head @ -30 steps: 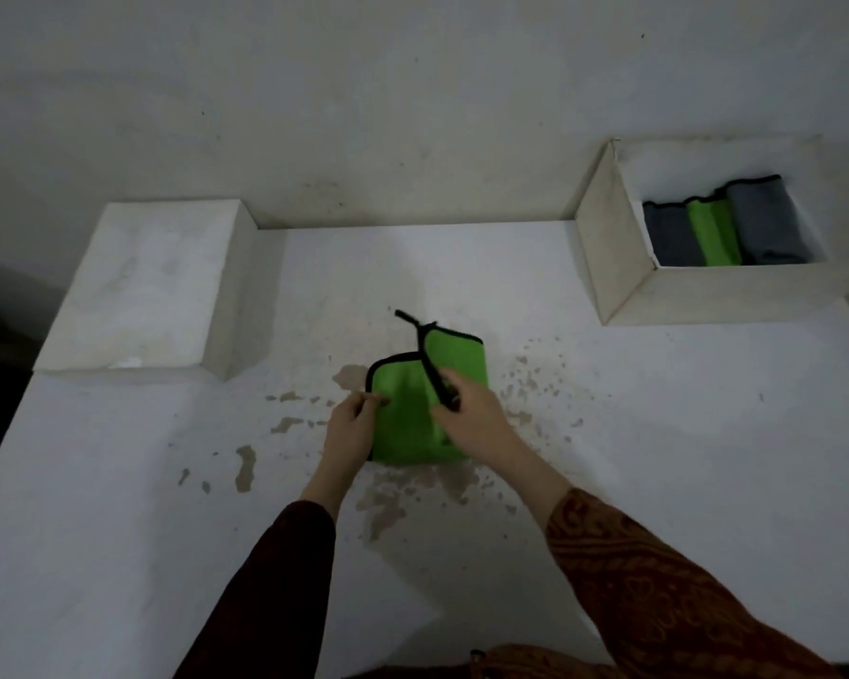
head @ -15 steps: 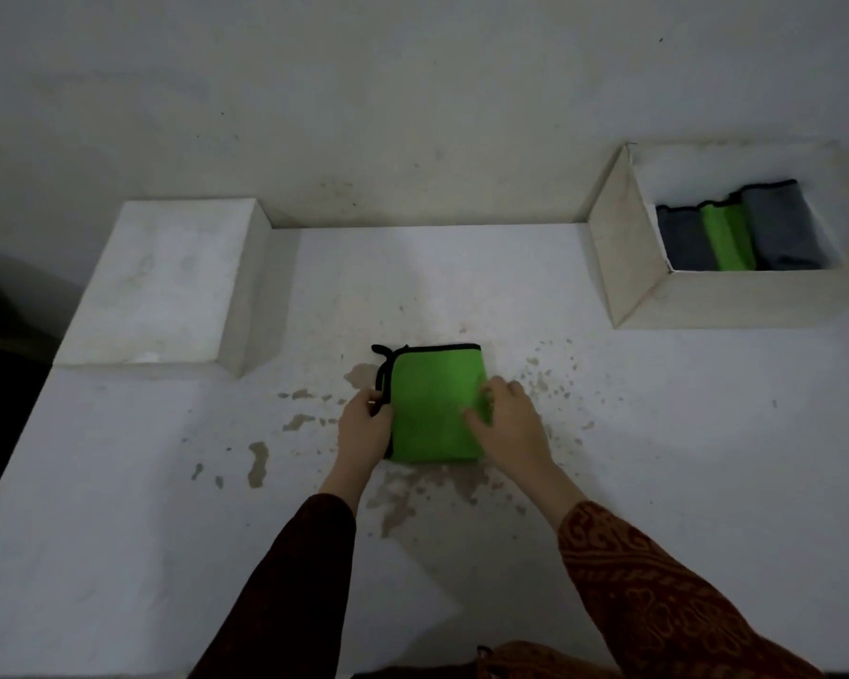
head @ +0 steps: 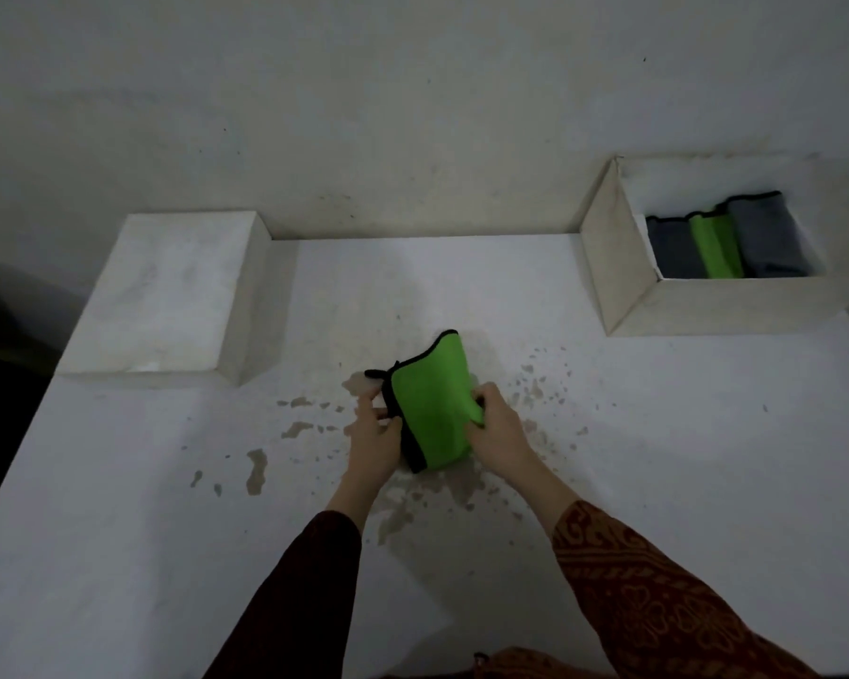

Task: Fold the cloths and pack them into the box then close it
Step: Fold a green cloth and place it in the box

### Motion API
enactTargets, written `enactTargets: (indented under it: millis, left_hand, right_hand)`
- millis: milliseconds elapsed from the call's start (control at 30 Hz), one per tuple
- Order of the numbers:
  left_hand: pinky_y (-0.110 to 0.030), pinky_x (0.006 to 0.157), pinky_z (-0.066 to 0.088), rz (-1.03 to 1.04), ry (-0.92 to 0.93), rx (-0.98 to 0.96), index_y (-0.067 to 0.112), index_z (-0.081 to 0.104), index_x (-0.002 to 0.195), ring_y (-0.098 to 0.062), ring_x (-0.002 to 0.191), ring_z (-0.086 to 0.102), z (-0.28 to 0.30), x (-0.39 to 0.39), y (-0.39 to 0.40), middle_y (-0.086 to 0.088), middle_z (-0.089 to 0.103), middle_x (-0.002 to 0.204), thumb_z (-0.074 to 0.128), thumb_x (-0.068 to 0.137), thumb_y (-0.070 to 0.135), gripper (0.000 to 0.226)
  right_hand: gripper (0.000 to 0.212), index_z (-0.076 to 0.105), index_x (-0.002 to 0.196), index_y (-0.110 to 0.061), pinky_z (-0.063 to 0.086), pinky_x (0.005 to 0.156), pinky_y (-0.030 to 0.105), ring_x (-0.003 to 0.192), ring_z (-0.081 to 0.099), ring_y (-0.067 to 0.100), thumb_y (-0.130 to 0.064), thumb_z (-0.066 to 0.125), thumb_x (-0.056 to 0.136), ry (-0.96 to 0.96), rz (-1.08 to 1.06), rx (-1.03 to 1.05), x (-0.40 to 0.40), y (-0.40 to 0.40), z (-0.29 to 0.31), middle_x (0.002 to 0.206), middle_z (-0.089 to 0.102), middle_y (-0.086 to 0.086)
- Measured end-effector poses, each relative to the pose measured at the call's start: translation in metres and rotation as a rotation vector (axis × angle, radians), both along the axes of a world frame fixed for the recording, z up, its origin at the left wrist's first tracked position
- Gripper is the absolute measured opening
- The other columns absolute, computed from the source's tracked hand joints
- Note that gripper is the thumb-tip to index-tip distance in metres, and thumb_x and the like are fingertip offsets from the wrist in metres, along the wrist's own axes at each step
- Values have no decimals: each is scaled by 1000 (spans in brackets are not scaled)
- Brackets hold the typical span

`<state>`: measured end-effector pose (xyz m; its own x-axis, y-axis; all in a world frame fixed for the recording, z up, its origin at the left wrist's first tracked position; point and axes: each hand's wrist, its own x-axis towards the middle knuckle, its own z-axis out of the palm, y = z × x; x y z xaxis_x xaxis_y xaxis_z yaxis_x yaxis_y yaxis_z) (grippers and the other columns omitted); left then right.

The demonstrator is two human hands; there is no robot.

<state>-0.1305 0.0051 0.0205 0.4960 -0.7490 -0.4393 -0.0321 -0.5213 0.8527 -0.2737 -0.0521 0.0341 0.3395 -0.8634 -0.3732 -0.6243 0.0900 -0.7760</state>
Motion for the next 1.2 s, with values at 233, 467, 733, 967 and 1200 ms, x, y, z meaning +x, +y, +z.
enactTargets:
  millis: [233, 467, 733, 967, 1200]
  left_hand:
    - [-49, 102, 44, 91, 127, 9, 16, 36, 140, -29, 121, 51, 1, -1, -1, -11, 49, 135, 36, 99, 34, 45]
    - [-48, 96, 47, 166, 59, 16, 0, 46, 128, -37, 115, 54, -3, 0, -2, -23, 56, 125, 49, 94, 10, 36]
    - [-19, 59, 57, 138, 175, -168, 9, 57, 114, -14, 83, 66, 21, -24, -11, -9, 67, 100, 51, 94, 18, 22]
    - [-26, 58, 58, 80, 139, -296, 16, 60, 108, -11, 69, 71, 66, -82, -47, -7, 72, 88, 52, 94, 23, 18]
    - [-30, 74, 59, -192, 207, -452, 36, 30, 140, -13, 99, 67, 118, -151, -120, -2, 61, 121, 54, 92, 10, 60]
  right_hand:
    - [58, 18, 148, -12, 16, 118, 37, 146, 14, 27, 4, 34, 95, 149, 569, -173, 17, 29, -10, 158, 14, 10]
    - [52, 16, 149, -14, 1, 121, 41, 147, -6, 24, -18, 33, 100, 188, 713, -209, 8, 38, -20, 159, 1, 8]
    - [41, 46, 133, -31, 40, 108, 39, 134, 39, 22, -18, 52, 94, -352, 153, 232, -27, -3, 28, 150, 31, -2]
    - [52, 45, 131, -36, 58, 84, 39, 113, 59, 21, -10, 60, 89, -543, 101, 350, -85, -45, 72, 133, 50, 3]
    - [59, 43, 134, -26, 56, 84, 24, 106, 63, 9, 6, 57, 86, -639, 99, 174, -164, -120, 114, 130, 51, -7]
